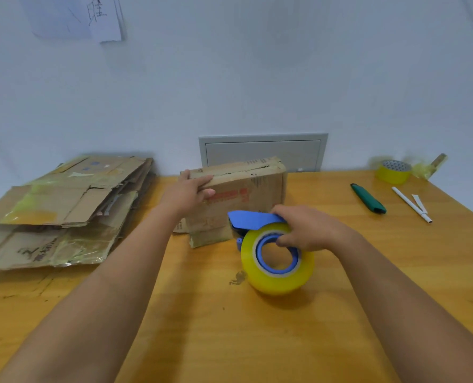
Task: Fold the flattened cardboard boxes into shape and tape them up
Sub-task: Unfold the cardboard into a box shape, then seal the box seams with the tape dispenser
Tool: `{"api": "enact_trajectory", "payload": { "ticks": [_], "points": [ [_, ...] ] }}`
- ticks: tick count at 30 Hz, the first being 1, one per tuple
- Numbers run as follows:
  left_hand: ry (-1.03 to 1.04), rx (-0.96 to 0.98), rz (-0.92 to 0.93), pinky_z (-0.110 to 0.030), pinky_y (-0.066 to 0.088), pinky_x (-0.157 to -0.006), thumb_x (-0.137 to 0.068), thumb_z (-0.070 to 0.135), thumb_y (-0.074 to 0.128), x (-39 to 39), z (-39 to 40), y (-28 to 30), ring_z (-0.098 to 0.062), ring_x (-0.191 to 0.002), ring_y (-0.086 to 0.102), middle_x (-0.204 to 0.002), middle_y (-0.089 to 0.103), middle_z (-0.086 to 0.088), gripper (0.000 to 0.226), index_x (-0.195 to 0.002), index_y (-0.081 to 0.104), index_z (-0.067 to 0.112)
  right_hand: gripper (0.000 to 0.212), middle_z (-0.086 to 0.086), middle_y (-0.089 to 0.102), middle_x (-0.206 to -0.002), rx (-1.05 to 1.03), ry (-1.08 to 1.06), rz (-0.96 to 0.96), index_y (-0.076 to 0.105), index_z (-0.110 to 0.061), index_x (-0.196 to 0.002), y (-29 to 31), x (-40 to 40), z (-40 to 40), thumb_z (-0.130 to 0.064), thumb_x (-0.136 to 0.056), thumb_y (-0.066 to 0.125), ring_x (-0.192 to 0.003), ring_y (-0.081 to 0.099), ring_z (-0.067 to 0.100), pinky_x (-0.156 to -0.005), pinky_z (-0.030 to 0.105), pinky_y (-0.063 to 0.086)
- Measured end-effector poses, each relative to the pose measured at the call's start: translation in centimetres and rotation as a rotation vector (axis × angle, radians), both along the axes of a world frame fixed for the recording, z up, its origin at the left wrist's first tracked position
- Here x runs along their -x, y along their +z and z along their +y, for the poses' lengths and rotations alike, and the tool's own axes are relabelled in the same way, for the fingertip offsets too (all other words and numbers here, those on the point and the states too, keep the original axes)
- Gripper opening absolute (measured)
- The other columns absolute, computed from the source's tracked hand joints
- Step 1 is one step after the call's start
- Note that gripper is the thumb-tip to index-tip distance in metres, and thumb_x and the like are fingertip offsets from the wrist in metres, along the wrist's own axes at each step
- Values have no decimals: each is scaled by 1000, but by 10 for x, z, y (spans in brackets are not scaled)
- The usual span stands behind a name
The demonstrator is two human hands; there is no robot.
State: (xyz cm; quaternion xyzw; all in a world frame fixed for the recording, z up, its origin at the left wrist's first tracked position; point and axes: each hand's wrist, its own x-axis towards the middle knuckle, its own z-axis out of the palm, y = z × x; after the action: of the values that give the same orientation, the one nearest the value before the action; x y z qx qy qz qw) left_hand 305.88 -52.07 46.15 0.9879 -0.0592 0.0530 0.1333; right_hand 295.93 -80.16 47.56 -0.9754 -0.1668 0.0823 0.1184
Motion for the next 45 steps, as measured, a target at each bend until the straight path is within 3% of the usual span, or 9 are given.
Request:
{"api": "enact_trajectory", "payload": {
  "ticks": [6, 10, 15, 23, 28, 32, 37, 43, 45],
  "points": [
    [-117, 59, 27, -45, 38, -108, -99, 54, 47, 3, 11, 2, -33, -144, 31, -166, 10, -5, 53, -150, 35, 45, 43, -15, 59, -106, -211, -53, -260, 51, -35, -125, 54, -17, -7, -41, -88, 71, -91, 60, 14, -78, 40, 54],
    [-220, 100, 65, -46, 35, -112, -98, 54, 49, 10, 8, 3, -28, -146, 29, -166, 8, 3, 51, -147, 36, 51, 38, -11, 60, -101, -440, -88, -376, 48, -35, -114, 75, -37, -3, -40, -87, 74, -85, 60, 9, -70, 36, 50],
    [-268, 137, 121, -42, 30, -114, -97, 54, 52, 23, 2, 5, -22, -148, 25, -166, 5, 10, 52, -146, 35, 53, 33, -12, 62, -95, -664, -108, -364, 55, -30, -113, 76, -66, 11, -34, -87, 75, -81, 61, 8, -64, 28, 46],
    [-216, 160, 64, -39, 33, -113, -95, 57, 53, 36, -4, -1, -17, -148, 26, -167, 2, 8, 84, -159, 5, 31, 26, -10, 68, -95, -845, -164, -218, 59, -33, -111, 41, -91, 16, -29, -90, 74, -84, 66, 11, -67, 25, 49],
    [-218, 189, 32, -40, 43, -102, -94, 57, 53, 37, -6, -2, -20, -143, 36, -166, 6, 10, 71, -153, 15, 46, 34, -18, 64, -101, -853, -132, -330, 56, -35, -122, 49, -97, 18, -33, -92, 71, -91, 63, 6, -77, 29, 50],
    [-211, 217, 19, -41, 46, -99, -93, 57, 56, 37, -5, -3, -21, -137, 44, -163, 20, 7, 72, -151, 18, 42, 35, -26, 60, -100, -825, -77, -543, 52, -38, -120, 53, -96, 21, -29, -92, 71, -90, 59, 1, -77, 18, 43],
    [-163, 261, 37, -42, 45, -105, -89, 57, 62, 36, -6, -2, -20, -137, 43, -160, 30, 4, 88, -156, 10, 33, 46, -2, 64, -125, -716, -26, -745, 54, -19, -133, 36, -94, 25, -22, -91, 73, -109, 61, 18, -90, 28, 46],
    [-161, 287, 29, -43, 44, -107, -89, 56, 63, 36, -7, -2, -19, -139, 41, -160, 29, 6, 90, -157, 9, 33, 50, 4, 42, -148, -726, -38, -656, 52, -25, -136, 32, -92, 24, -12, -91, 71, -134, 40, 15, -104, 26, 33],
    [-166, 296, 19, -43, 44, -108, -89, 55, 64, 36, -7, -4, -18, -139, 41, -159, 30, 6, 89, -157, 12, 32, 54, 3, 41, -144, -729, -67, -587, 49, -30, -138, 30, -90, 23, -11, -92, 69, -128, 41, 13, -103, 19, 33]
  ]
}}
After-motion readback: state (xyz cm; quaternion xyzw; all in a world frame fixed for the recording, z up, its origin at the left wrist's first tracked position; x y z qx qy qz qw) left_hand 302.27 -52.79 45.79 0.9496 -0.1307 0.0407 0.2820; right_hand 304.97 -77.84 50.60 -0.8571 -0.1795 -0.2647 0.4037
